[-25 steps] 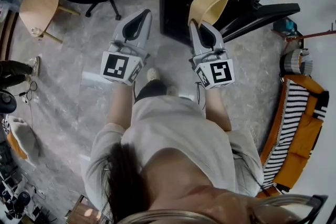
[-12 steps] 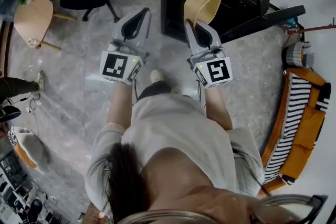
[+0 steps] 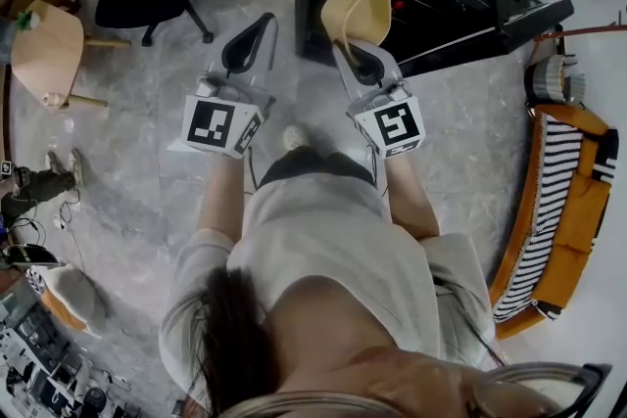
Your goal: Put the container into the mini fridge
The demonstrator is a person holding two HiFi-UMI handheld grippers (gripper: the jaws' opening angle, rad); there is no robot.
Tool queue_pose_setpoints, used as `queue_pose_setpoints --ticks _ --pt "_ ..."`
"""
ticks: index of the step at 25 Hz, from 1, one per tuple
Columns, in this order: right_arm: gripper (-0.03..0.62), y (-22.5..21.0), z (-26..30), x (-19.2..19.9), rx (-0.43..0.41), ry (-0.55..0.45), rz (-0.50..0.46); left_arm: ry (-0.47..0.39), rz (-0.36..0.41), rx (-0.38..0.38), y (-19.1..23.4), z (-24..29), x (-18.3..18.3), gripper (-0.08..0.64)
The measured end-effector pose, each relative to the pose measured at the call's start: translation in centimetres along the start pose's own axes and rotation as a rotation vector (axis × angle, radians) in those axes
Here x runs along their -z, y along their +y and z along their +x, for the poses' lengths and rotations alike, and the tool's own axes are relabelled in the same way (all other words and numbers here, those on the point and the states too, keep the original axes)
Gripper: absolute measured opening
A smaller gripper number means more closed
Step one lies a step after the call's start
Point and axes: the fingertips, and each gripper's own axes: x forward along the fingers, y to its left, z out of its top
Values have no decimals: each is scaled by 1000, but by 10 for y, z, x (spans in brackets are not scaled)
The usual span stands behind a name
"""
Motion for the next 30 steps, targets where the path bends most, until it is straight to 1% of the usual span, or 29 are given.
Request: queue_pose_setpoints --ticks 6,17,30 --pt "9 -3 13 34 -39 120 -26 24 -16 11 2 7 15 2" --pt "9 -28 32 108 -115 325 -134 58 -30 -3 3 22 39 2" --pt "9 -59 54 182 -156 501 -227 91 -46 -28 6 30 76 2"
